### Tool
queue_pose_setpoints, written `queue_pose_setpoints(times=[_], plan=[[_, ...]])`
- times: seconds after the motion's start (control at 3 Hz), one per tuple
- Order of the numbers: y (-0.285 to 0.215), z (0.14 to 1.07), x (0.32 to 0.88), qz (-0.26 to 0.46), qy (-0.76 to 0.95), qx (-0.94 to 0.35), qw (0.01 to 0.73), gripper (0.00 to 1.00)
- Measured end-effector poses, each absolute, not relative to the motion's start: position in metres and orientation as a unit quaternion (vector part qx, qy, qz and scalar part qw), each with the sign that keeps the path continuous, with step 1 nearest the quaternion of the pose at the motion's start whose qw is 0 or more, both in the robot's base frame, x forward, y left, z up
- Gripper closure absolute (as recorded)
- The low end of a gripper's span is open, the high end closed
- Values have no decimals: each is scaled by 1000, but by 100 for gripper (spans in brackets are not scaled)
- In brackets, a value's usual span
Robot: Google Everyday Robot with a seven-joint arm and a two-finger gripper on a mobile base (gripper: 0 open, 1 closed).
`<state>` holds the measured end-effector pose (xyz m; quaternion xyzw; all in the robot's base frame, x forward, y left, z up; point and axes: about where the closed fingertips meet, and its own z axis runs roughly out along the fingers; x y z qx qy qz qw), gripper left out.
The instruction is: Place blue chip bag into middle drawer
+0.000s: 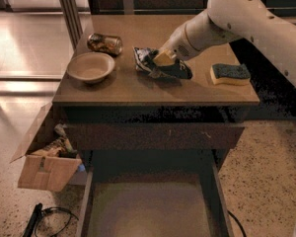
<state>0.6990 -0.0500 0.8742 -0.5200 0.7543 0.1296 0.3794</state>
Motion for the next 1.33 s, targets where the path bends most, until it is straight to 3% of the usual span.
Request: queue_pose_setpoints(times=[1.33], plan=[[-63,972,625,102,729,-540,409,100]])
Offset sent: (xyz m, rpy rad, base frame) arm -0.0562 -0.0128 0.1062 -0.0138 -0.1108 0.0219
